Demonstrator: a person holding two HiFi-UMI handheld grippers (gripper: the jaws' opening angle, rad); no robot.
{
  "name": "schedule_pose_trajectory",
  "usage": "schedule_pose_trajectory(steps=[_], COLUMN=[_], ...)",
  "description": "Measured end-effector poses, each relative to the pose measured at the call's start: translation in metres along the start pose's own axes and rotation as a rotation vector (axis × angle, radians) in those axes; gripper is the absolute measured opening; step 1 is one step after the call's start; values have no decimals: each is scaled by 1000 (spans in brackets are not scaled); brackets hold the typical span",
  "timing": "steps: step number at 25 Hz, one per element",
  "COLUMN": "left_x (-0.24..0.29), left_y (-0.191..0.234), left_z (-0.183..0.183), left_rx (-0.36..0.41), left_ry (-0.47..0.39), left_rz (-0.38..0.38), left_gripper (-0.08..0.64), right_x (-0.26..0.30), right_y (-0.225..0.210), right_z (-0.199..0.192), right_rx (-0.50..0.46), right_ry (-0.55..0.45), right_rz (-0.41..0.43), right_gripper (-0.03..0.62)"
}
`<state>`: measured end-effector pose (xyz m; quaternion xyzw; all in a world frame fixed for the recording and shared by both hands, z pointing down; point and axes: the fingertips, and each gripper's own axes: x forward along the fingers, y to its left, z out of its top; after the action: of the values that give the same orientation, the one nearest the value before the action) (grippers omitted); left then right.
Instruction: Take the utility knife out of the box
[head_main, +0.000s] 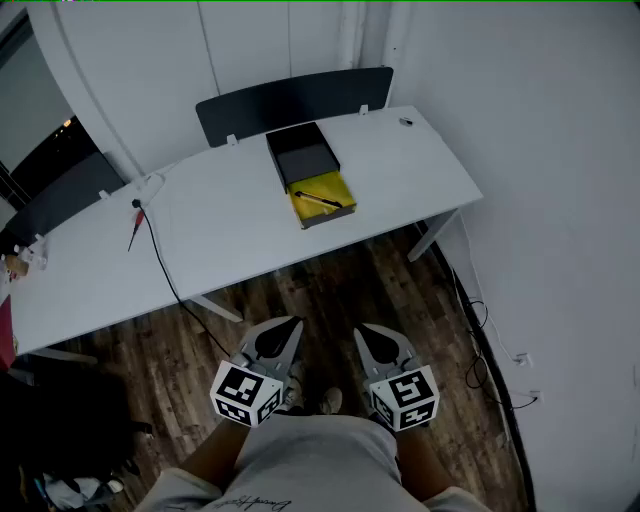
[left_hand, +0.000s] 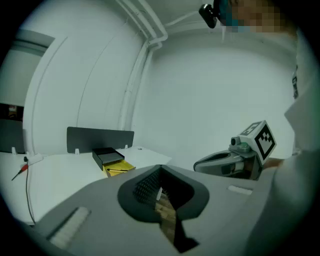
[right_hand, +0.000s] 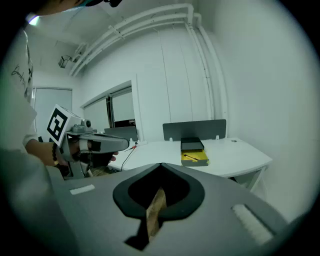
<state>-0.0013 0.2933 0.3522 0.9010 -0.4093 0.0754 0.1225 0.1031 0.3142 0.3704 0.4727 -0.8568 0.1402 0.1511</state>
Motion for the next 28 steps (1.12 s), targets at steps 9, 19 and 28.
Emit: schedule_pose_trajectory(steps=[9,19,28], left_x=[-9,-13,-19], left_y=[10,21,42], left_z=[-1,1,3], left_rx=[-3,-6,-10], left_ry=[14,15,7], left_rz=[-20,-36,-52], left_gripper=[2,2,2], right_x=[12,23,42], right_y=[17,23,39], right_z=[2,8,17], right_rx=[-6,25,16], right_ry=[18,7,6], right_rz=[8,7,1], right_gripper=[14,15,15])
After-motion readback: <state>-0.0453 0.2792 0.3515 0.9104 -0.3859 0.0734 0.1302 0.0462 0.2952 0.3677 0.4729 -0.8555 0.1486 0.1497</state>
